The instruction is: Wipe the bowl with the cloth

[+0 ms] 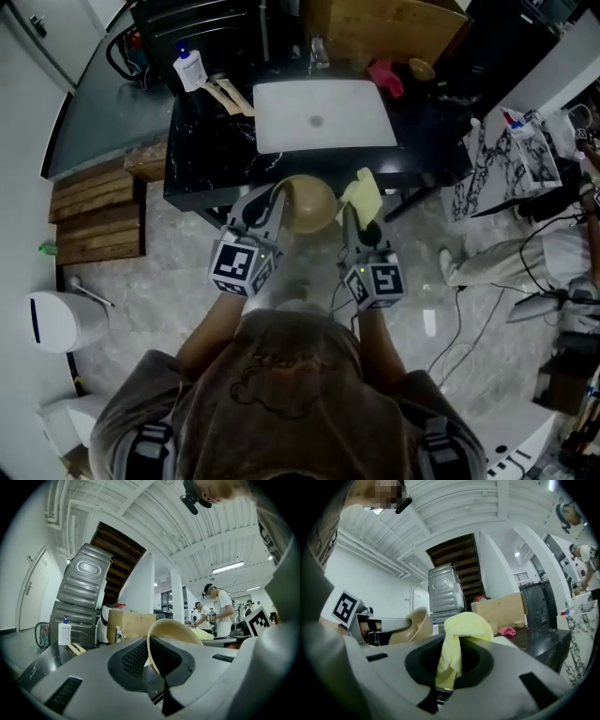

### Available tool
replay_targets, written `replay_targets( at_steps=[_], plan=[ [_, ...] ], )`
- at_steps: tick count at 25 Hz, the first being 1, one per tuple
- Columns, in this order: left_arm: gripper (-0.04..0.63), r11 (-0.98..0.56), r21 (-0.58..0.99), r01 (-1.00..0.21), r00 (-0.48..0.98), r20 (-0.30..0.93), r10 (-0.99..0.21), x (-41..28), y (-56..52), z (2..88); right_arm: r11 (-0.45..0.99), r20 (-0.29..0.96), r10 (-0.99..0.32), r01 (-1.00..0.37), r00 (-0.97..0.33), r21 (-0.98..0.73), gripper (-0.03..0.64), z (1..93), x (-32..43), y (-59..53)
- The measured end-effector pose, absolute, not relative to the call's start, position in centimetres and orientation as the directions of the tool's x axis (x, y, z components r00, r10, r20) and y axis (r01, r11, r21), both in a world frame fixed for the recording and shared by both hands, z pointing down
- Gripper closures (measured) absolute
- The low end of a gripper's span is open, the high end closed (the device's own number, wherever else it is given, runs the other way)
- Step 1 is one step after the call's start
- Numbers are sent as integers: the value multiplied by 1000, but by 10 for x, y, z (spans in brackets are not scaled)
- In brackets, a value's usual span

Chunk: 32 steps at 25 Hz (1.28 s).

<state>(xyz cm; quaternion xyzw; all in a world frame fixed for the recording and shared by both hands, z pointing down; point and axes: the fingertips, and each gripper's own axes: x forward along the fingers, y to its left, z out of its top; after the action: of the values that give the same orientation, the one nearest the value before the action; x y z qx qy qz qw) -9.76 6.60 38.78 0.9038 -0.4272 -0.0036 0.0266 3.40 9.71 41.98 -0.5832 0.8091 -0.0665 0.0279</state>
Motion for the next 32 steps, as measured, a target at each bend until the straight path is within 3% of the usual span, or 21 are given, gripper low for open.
replay_targets(
  at_steps=[15,32],
  plan=[
    [571,-600,65,-798,601,8,-799,-70,-4,397,357,43,-930,-925,-365,-133,595,428,69,33],
    [571,-623,56,-780,624,10,-781,-55,-157,392,358,50,-930,-927,-365,-113,595,425,89,-107]
  ],
)
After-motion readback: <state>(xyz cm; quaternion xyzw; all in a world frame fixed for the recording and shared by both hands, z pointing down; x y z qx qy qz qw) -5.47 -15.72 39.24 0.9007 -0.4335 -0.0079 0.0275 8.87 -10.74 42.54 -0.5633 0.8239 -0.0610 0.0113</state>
